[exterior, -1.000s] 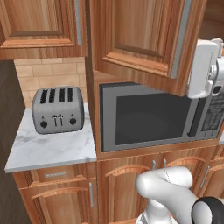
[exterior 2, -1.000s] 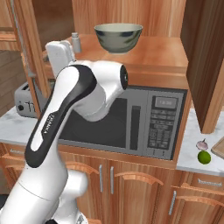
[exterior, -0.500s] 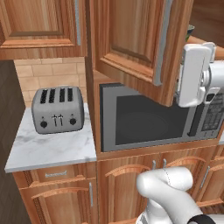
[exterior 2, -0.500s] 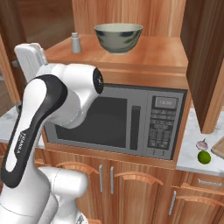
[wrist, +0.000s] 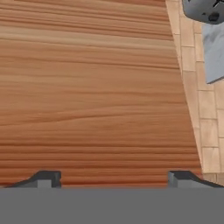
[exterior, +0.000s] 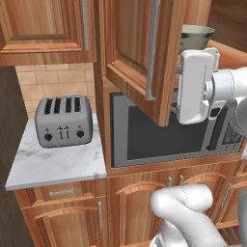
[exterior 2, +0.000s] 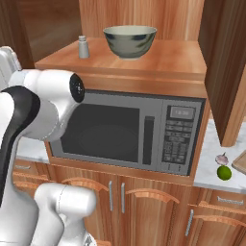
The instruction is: Open the cabinet. Place the bowl and condiment on the counter. Then place the lime and garlic on the cutting board.
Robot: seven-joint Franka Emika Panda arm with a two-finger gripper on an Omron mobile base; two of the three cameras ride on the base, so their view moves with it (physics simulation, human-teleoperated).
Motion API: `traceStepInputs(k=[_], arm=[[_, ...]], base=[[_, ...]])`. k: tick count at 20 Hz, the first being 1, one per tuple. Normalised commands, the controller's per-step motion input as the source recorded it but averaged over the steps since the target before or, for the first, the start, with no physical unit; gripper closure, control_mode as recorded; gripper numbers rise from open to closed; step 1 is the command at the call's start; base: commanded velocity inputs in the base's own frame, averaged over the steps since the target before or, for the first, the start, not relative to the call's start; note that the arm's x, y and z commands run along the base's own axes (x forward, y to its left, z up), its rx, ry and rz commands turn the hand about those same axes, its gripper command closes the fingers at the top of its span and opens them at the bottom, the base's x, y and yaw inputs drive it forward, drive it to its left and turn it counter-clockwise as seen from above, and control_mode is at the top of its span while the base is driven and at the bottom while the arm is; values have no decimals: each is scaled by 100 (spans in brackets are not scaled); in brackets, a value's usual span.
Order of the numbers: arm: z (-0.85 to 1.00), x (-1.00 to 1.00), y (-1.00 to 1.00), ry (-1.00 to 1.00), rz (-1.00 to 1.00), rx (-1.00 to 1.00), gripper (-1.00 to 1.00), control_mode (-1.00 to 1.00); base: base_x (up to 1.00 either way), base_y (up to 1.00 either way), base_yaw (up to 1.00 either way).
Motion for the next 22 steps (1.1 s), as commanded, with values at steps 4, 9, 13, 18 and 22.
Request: traceStepInputs(k=[4,9,13,18,22], arm=[[2,-4,53,4,2,0,-100,-100],[0,-2,50,2,0,0,-100,-100],[0,0,43,0,0,-1,-100,-100],[-7,0,38,0,0,-8,-100,-100],[-12,0,9,0,0,-6,-100,-100]], base=[[0,0,0],[0,0,0],[0,0,0],[0,0,0],[0,0,0]])
